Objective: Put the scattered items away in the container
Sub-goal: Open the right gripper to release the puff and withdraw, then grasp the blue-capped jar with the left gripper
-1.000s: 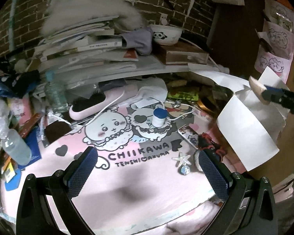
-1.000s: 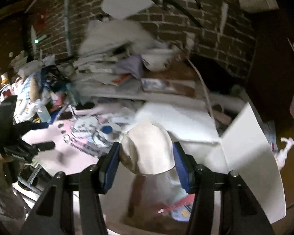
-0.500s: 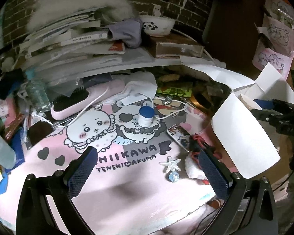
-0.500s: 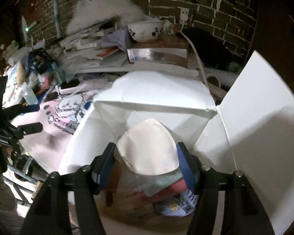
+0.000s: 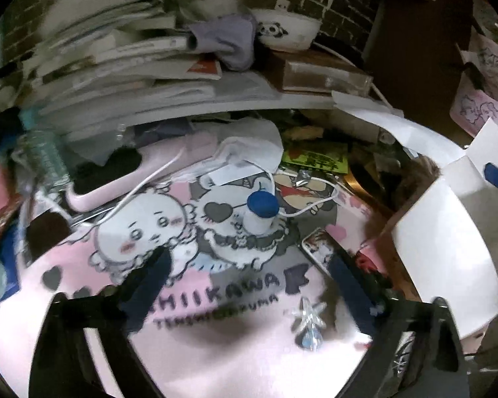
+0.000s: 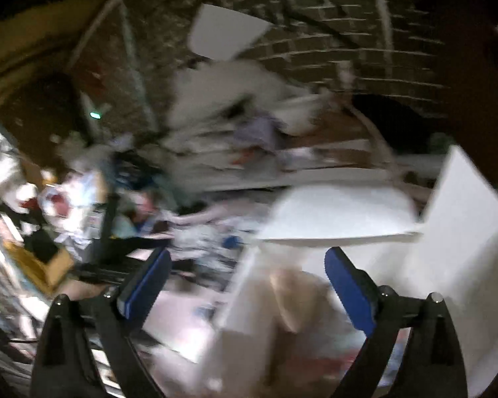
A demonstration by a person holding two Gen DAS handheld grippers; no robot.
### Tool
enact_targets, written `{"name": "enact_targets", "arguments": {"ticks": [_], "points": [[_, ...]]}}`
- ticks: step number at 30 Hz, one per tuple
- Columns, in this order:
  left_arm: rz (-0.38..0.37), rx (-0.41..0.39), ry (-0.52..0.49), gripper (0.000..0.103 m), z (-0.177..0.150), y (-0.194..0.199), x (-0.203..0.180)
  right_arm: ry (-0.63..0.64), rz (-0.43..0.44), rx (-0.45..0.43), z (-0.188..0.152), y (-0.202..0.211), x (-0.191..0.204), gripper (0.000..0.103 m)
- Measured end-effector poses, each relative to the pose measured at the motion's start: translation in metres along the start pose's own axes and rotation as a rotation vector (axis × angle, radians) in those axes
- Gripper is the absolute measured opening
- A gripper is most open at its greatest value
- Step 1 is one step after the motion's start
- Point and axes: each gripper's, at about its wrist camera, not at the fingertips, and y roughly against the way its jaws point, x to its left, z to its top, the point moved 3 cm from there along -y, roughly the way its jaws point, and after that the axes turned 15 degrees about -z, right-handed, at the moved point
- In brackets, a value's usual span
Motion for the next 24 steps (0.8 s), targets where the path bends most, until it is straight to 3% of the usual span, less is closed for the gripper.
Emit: {"name": "enact_targets", "arguments": {"ticks": [6, 13, 19, 21, 24], "points": [[-0.009, 0.054, -0.019, 0.057, 0.009, -0.039, 0.003, 0.033, 0.114, 0.002, -0.003, -0.014, 0.038, 0.094], [-0.026, 0.088, -0.014, 0.043, 0.016, -0.065, 0.008, 0.076, 0.230, 0.044, -0.016, -0.026, 0.071, 0.094], [-0.015, 0.085, -0.025, 0.034, 0.018, -0.069, 0.010, 0.141, 0.214, 0.060, -0.029, -0.033, 0.088, 0.094], [-0.016, 0.080, -0.033, 0.026, 0.019, -0.070, 0.011, 0.171, 0.207, 0.051, -0.034, -0.036, 0.095, 0.094], [-0.015, 0.085, -0.037, 0.025, 0.018, -0.070, 0.013, 0.218, 0.177, 0.060, -0.042, -0.040, 0.102, 0.094]]}}
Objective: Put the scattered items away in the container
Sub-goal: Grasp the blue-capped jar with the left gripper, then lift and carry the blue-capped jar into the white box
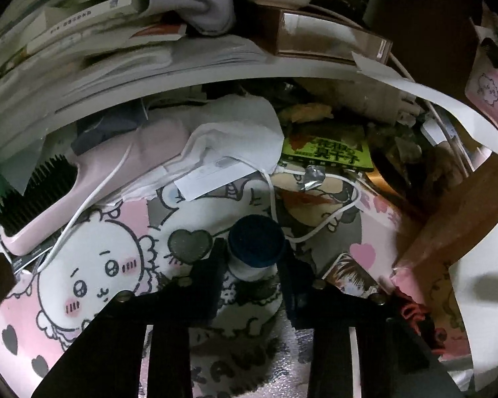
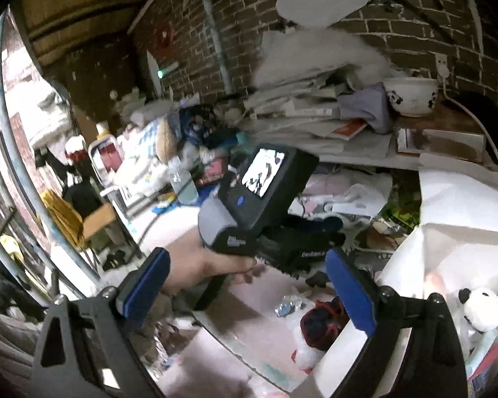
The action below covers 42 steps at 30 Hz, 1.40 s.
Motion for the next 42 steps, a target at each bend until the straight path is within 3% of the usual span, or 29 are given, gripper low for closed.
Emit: {"name": "enact_targets", "arguments": {"ticks": [7, 15, 18, 21, 25, 29, 34, 38, 42], "points": [[0.001, -0.012, -0.015, 0.024, 0.003, 0.022, 0.000, 0.083, -0.092, -0.016, -0.003, -0.005, 0.021, 0.094], [0.052, -0.095, -0.037, 0.024, 0.021, 0.106, 0.002, 0.111, -0.192, -0.050, 0.011, -0.018, 0.046, 0.094], [0.069, -0.118, -0.044, 0.024, 0.026, 0.140, 0.001, 0.140, -0.257, -0.074, 0.004, -0.035, 0.064, 0.094], [0.073, -0.153, -0.064, 0.024, 0.029, 0.172, -0.007, 0.151, -0.276, -0.043, -0.007, -0.058, 0.076, 0.094], [0.030, -0.162, -0.122, 0.024, 0.035, 0.190, -0.037, 0.157, -0.311, 0.007, -0.018, -0.094, 0.082, 0.094], [-0.115, -0.125, -0.197, 0.024, 0.040, 0.176, -0.087, 0.143, -0.315, 0.054, -0.026, -0.115, 0.079, 0.094], [-0.256, -0.022, -0.310, 0.024, 0.045, 0.132, -0.156, 0.131, -0.338, 0.066, -0.027, -0.123, 0.069, 0.094], [-0.329, 0.070, -0.373, 0.024, 0.049, 0.092, -0.201, 0.114, -0.358, 0.069, -0.023, -0.128, 0.060, 0.094], [-0.350, 0.172, -0.405, 0.024, 0.050, 0.052, -0.231, 0.068, -0.330, 0.092, -0.024, -0.133, 0.049, 0.094]]}}
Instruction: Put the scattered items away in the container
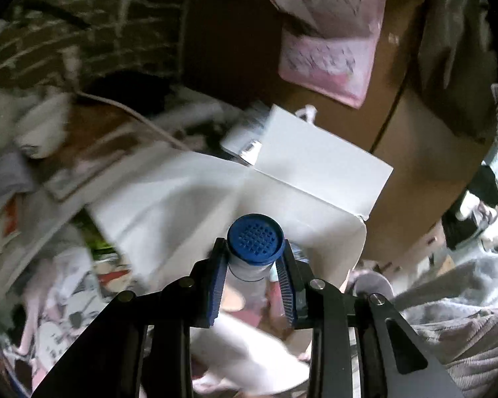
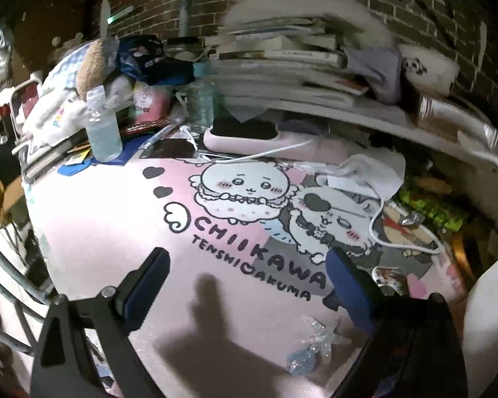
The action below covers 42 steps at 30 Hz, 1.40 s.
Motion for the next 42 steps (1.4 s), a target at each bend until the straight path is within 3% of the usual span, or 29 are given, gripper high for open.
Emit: {"name": "enact_targets", "arguments": {"ticks": [5, 9, 13, 16, 18, 21, 26, 29, 36, 39, 42], "points": [[-0.061, 0.100, 0.007, 0.024, 0.007, -0.046, -0.005, -0.003, 0.009, 0.008, -0.001, -0.004, -0.006, 0.094], [-0.050, 0.172, 0.024, 0.025, 0.004, -0.075, 0.000, 0.004, 0.015, 0.014, -0.001, -0.007, -0.009, 0.094], [-0.036, 0.193, 0.029, 0.026, 0.004, -0.083, 0.003, -0.008, 0.024, 0.014, -0.001, -0.007, -0.014, 0.094], [-0.043, 0.193, 0.027, 0.044, 0.003, -0.082, 0.001, -0.010, 0.025, 0.022, -0.001, -0.007, -0.016, 0.094], [-0.067, 0.170, 0.029, 0.065, 0.005, -0.075, -0.003, -0.007, 0.021, 0.026, -0.002, -0.007, -0.015, 0.094], [-0.075, 0.115, 0.014, 0.078, 0.008, -0.057, -0.009, -0.006, 0.013, 0.023, -0.003, -0.005, -0.013, 0.094], [-0.031, -0.023, 0.000, 0.095, 0.005, 0.005, -0.016, -0.029, 0.009, 0.015, -0.006, -0.001, -0.015, 0.094], [0.034, -0.115, 0.007, 0.103, -0.007, 0.057, -0.009, -0.039, 0.013, 0.028, -0.008, 0.001, -0.015, 0.094], [0.270, -0.300, 0.140, 0.103, -0.070, 0.167, 0.035, -0.052, 0.014, 0.031, -0.011, 0.009, -0.013, 0.094], [0.376, -0.336, 0.213, 0.103, -0.109, 0.181, 0.057, -0.070, 0.007, 0.031, -0.011, 0.012, -0.014, 0.094], [0.418, -0.341, 0.286, 0.103, -0.147, 0.181, 0.081, -0.101, 0.004, 0.027, -0.012, 0.018, -0.019, 0.094]]}}
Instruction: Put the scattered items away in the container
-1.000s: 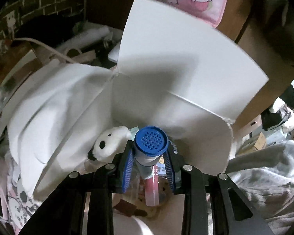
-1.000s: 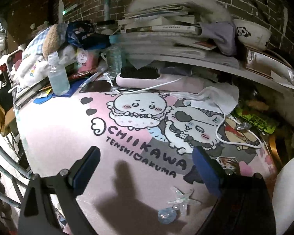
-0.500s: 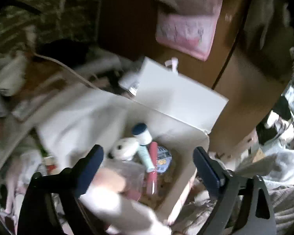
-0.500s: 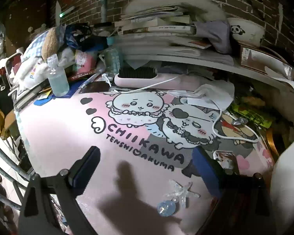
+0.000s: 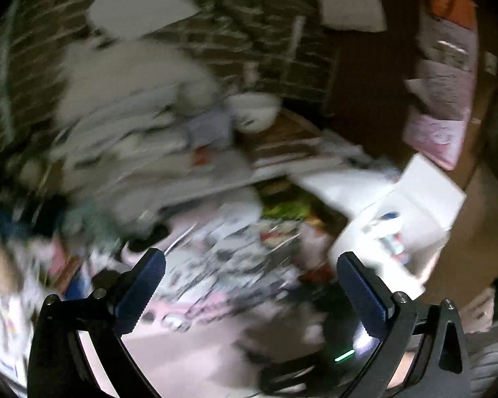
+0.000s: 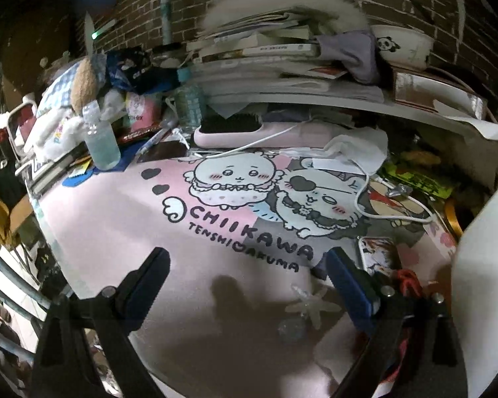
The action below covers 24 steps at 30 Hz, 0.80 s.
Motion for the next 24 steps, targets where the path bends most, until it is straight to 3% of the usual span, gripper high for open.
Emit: {"name": "enact_targets", "arguments": {"ticks": [6, 13, 24], "points": [[0.050, -0.010, 0.132, 0.103, -0.050, -0.014, 0.052, -0.031, -0.024, -0.058, -0.012, 0.017, -0.003, 0.094], [0.017, -0.050, 0.153, 0.103, -0.067, -0.029, 0.064, -0.105, -0.086, -0.144, -0.037, 0.031, -0.015, 0.092], [-0.019, -0.029, 0.154, 0.103, -0.074, -0.047, 0.068, -0.051, -0.100, -0.143, -0.044, 0.025, -0.015, 0.058]]}}
